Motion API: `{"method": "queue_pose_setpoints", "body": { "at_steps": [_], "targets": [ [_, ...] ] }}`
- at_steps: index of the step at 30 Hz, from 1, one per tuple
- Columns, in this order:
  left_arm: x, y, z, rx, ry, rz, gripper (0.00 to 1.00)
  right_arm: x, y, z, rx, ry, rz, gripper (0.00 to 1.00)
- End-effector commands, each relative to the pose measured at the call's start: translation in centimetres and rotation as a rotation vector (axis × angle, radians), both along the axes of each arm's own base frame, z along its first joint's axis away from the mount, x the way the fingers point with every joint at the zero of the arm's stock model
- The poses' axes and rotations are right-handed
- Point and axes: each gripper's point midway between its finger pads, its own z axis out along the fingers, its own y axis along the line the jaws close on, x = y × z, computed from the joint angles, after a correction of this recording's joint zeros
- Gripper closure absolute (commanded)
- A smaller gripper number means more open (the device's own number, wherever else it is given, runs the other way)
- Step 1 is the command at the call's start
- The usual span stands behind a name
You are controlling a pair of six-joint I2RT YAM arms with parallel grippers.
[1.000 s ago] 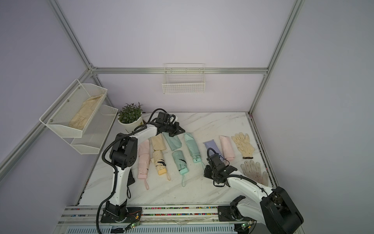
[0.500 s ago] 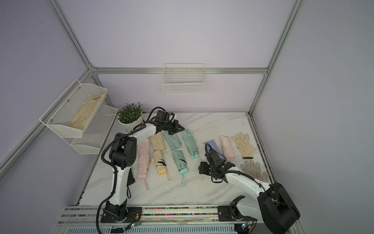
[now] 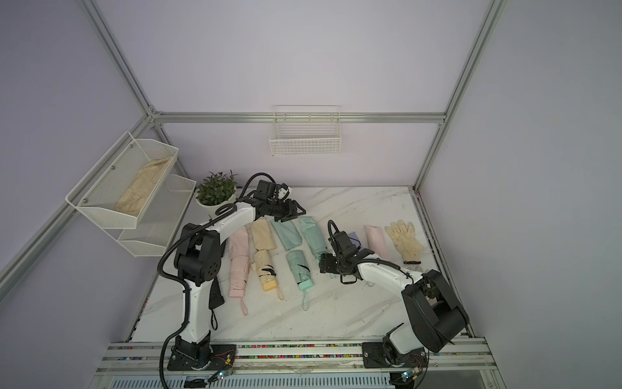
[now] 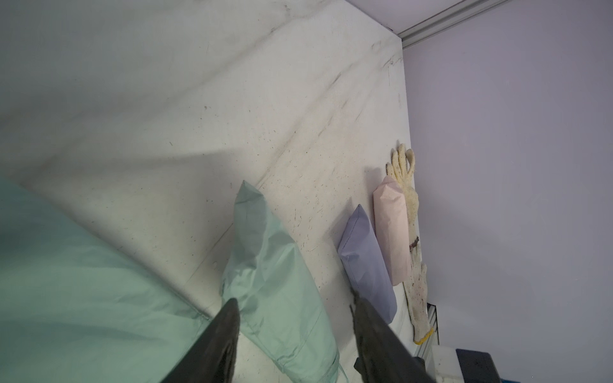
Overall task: Take umbrellas out of sleeves
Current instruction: Pick up the umbrella from the center of the board.
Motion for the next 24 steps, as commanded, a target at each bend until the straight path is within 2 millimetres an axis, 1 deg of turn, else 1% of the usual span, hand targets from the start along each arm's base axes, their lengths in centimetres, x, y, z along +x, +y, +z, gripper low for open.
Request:
{"method": "queue_pose_setpoints", "body": {
  "at_steps": [1, 6, 7, 9, 10, 14, 16, 19, 24],
  "targets": [
    [-1.0, 0.8, 0.0, 0.068, -0.042, -0.020, 0.45, 1.2, 0.8, 0.8, -0.005, -0.024, 0.030, 0.24],
    [-2.1, -0.1, -1.5, 0.071, -0.023, -0.061, 0.47, 2.8, 1.1, 0.3, -0.063, -0.019, 0.044, 0.11],
    [-2.2, 0.0, -1.8, 0.078, -0.022, -0.061, 0.47, 3.1, 1.2, 0.1, -0.073, -0.019, 0.047, 0.09],
    [-2.3, 0.1, -2.3, 0.093, -0.025, -0.056, 0.47, 3.8, 1.3, -0.1, -0.094, -0.022, 0.051, 0.07],
    [-2.3, 0.3, -2.4, 0.101, -0.030, -0.052, 0.47, 4.0, 1.4, -0.3, -0.101, -0.022, 0.052, 0.03],
    [-2.1, 0.4, -2.6, 0.116, -0.059, -0.048, 0.47, 5.0, 1.2, -0.6, -0.151, -0.042, 0.059, 0.03],
    [-2.0, 0.1, -3.1, 0.110, -0.051, -0.055, 0.47, 5.3, 1.0, -0.8, -0.173, -0.046, 0.062, 0.03],
    [-1.9, -0.7, -3.8, 0.086, -0.032, -0.071, 0.48, 5.6, 1.0, -1.2, -0.194, -0.035, 0.071, 0.03],
    [-1.8, -2.2, -3.7, 0.050, -0.042, -0.086, 0.47, 5.5, 1.4, -1.9, -0.178, -0.026, 0.080, 0.03]
  ]
}}
